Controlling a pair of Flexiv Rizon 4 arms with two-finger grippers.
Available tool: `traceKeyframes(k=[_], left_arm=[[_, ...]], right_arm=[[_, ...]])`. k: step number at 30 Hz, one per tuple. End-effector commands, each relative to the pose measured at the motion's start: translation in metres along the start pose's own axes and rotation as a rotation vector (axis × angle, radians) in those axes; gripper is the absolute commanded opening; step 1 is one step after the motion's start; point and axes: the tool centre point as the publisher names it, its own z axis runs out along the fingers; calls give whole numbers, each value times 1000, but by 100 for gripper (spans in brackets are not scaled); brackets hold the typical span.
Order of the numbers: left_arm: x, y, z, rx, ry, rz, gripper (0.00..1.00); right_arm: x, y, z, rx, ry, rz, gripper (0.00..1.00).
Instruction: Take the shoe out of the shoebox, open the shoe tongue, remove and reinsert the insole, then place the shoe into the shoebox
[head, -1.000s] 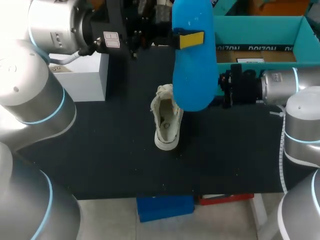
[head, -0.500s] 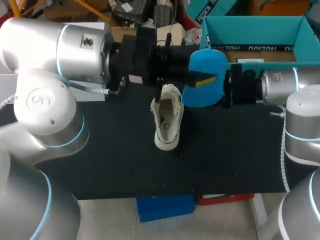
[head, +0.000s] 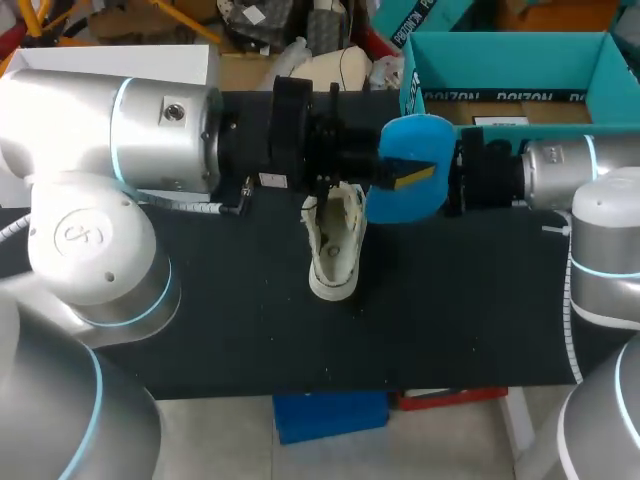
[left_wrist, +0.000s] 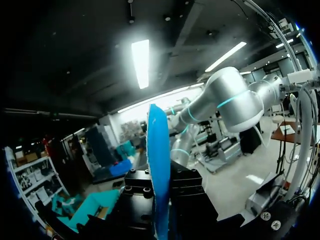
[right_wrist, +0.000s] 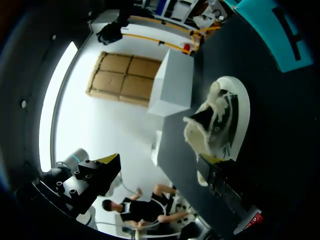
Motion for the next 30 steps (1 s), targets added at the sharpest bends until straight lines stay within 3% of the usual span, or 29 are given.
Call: traceKeyframes(k=[1,5,9,16,17,21,23,25,30], left_arm=[[12,5,2,40,17,4,0],[29,27,-2,122,33,-22,0],[42,47,-8,146,22,-9,0],[52,66,-14,180,6,186,0],[53,70,-15,149,15,252,0],[59,81,-16,167,29,393,0],[61,89,-17,106,31,474,0],[64,96,-17,56,40,519,0],[64,96,-17,56,40,519,0]], right_arm=[[0,-1,1,-3,-1,0,100],[0,-1,1,-3,-1,0,100],[0,-1,1,-3,-1,0,100],[0,-1,1,-3,-1,0,100],[0,-1,1,-3,-1,0,100],[0,-1,1,-3,-1,0,100],[0,-1,1,-3,-1,0,100],[0,-1,1,-3,-1,0,100],[0,-1,1,-3,-1,0,100]])
